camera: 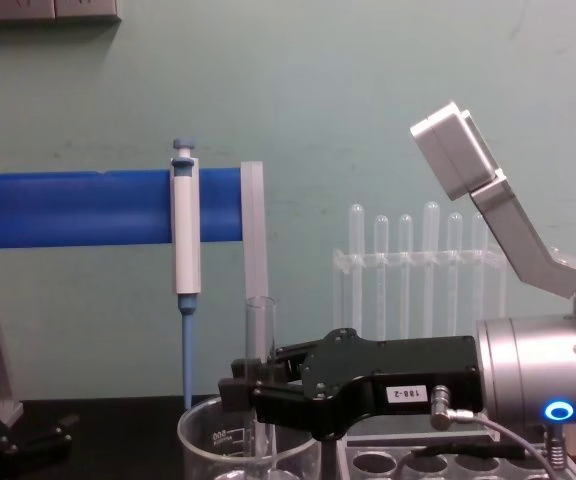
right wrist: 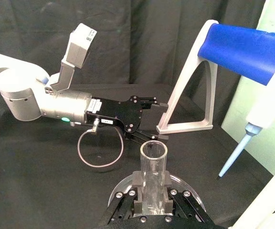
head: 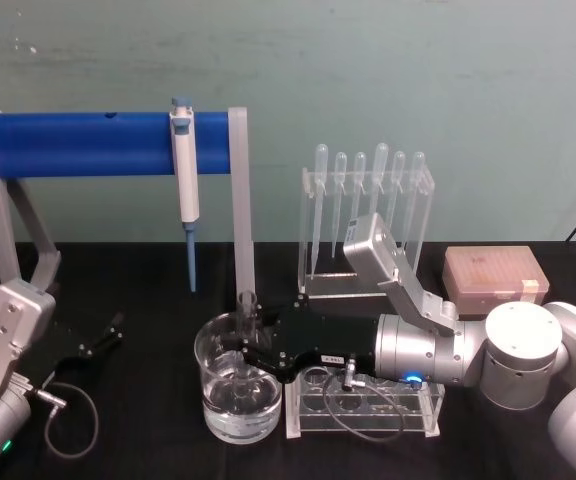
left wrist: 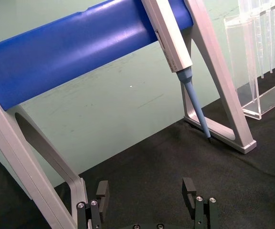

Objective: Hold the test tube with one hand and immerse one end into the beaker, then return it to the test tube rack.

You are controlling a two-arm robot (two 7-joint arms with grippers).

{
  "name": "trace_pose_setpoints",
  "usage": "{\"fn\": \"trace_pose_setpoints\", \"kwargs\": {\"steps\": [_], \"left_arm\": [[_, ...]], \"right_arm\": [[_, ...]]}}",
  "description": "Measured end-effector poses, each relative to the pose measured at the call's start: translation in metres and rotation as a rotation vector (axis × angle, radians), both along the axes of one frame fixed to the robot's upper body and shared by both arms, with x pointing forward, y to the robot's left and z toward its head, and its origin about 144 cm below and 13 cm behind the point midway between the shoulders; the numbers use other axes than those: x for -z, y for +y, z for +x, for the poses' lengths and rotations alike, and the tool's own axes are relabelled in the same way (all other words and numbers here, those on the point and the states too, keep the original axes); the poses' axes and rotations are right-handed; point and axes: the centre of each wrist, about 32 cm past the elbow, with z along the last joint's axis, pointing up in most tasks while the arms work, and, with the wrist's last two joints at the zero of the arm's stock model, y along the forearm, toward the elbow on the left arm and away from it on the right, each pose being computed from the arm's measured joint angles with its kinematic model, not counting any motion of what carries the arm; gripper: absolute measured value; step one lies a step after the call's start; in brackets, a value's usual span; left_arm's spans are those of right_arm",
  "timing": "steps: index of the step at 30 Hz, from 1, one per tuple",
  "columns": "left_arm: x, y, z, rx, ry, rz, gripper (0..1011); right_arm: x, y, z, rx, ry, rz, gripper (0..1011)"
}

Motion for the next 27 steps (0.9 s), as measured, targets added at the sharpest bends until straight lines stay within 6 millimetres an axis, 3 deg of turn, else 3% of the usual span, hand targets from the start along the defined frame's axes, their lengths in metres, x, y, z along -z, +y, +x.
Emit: {"fn": "trace_pose_setpoints", "kwargs": {"steps": [27], "left_arm": [[0.0000, 0.0000, 0.0000, 0.000, 0.000, 0.000, 1000]], "right_arm": [[-0.0006, 0.0001, 0.0001, 0.000, -0.002, 0.002, 225]]}}
